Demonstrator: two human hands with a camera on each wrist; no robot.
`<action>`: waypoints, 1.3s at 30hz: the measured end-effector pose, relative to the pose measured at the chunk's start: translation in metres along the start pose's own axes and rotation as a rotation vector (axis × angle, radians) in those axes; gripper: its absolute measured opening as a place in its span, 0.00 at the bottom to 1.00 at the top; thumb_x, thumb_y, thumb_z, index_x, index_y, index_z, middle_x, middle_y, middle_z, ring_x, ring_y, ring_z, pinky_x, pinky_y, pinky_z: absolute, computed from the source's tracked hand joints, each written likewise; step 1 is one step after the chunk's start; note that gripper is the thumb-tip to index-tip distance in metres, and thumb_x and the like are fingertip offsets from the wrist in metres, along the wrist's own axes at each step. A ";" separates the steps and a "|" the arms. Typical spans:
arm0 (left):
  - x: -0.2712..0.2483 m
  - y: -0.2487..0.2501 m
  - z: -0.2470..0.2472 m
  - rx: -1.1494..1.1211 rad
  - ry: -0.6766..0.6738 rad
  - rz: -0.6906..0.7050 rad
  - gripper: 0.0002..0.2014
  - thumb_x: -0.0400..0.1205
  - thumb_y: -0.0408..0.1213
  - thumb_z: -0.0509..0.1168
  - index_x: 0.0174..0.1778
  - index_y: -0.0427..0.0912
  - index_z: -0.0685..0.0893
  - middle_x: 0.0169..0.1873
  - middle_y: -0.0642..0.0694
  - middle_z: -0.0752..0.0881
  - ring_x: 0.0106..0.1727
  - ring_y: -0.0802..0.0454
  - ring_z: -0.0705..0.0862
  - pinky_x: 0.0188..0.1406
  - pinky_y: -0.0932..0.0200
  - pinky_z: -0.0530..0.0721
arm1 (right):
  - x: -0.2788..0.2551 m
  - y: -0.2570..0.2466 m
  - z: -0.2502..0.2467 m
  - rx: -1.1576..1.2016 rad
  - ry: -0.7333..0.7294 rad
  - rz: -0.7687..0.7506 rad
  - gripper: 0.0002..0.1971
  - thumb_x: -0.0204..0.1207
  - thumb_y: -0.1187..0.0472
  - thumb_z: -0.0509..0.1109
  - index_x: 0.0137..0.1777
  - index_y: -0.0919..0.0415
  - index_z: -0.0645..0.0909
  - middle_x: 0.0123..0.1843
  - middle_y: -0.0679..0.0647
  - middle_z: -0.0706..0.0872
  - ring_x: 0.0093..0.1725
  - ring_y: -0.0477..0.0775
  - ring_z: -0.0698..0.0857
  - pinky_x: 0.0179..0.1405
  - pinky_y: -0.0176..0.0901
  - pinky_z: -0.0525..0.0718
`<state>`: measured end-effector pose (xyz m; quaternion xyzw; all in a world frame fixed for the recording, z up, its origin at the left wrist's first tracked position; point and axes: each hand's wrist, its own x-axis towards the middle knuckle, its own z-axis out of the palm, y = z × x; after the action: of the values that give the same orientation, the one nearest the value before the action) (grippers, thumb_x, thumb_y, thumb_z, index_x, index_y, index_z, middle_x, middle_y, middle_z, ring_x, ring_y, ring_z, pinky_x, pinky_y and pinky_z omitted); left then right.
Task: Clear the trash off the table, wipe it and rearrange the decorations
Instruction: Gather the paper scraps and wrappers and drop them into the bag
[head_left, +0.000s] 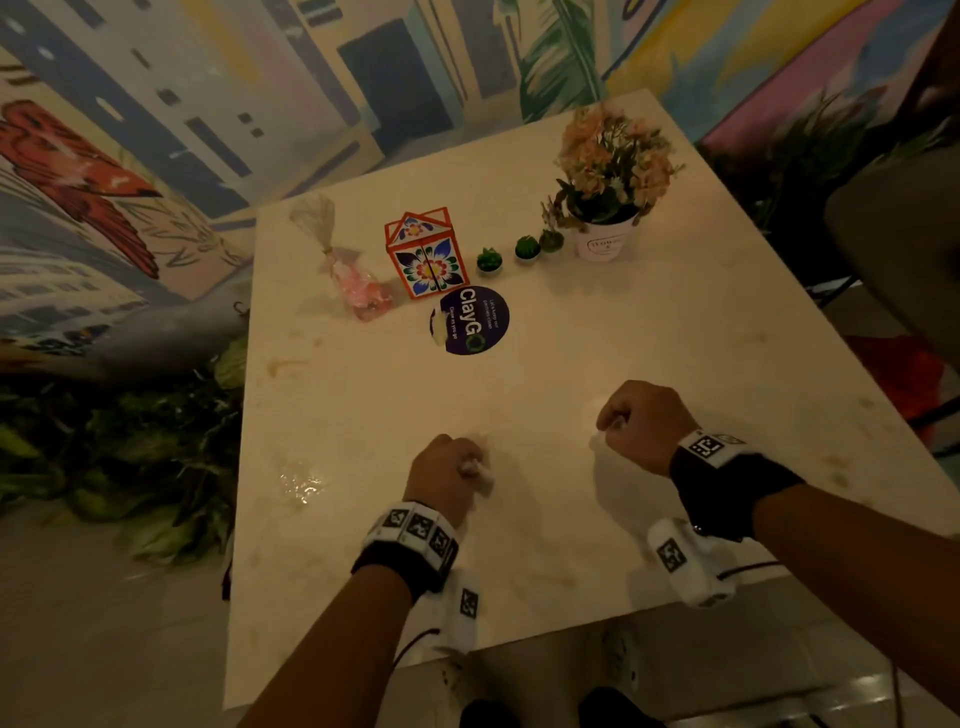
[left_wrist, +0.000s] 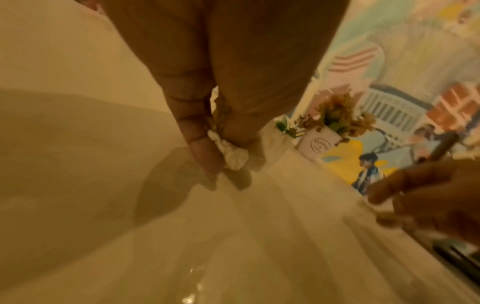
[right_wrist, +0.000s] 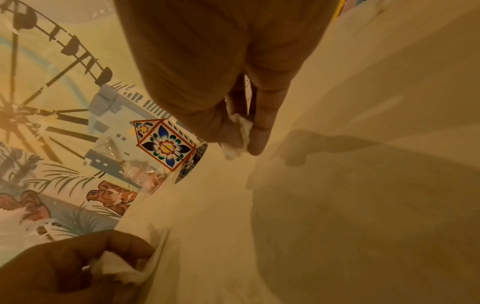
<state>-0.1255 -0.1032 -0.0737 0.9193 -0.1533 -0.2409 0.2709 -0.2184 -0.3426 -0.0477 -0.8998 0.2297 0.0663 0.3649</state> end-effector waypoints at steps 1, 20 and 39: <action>0.000 -0.002 0.004 0.023 0.005 0.041 0.09 0.76 0.23 0.65 0.42 0.40 0.86 0.44 0.45 0.77 0.41 0.38 0.85 0.29 0.47 0.88 | 0.000 -0.003 0.001 0.008 0.005 0.001 0.05 0.68 0.69 0.70 0.40 0.62 0.88 0.48 0.58 0.87 0.50 0.59 0.85 0.48 0.39 0.78; 0.001 0.001 -0.005 0.550 -0.184 0.377 0.15 0.81 0.31 0.63 0.64 0.35 0.75 0.63 0.36 0.77 0.64 0.37 0.75 0.62 0.47 0.75 | -0.017 -0.040 0.044 -0.068 0.127 0.227 0.04 0.69 0.60 0.75 0.34 0.55 0.84 0.42 0.54 0.83 0.47 0.57 0.83 0.46 0.38 0.73; -0.002 -0.148 -0.144 -1.008 0.191 -0.303 0.12 0.80 0.17 0.59 0.36 0.34 0.80 0.30 0.38 0.81 0.29 0.49 0.79 0.23 0.64 0.82 | -0.021 -0.052 0.009 -0.134 0.228 0.280 0.09 0.72 0.58 0.75 0.44 0.65 0.87 0.49 0.63 0.88 0.52 0.65 0.84 0.54 0.49 0.79</action>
<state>-0.0290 0.0782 -0.0514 0.7049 0.1412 -0.2363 0.6537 -0.2124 -0.2961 -0.0150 -0.8830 0.3876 0.0289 0.2631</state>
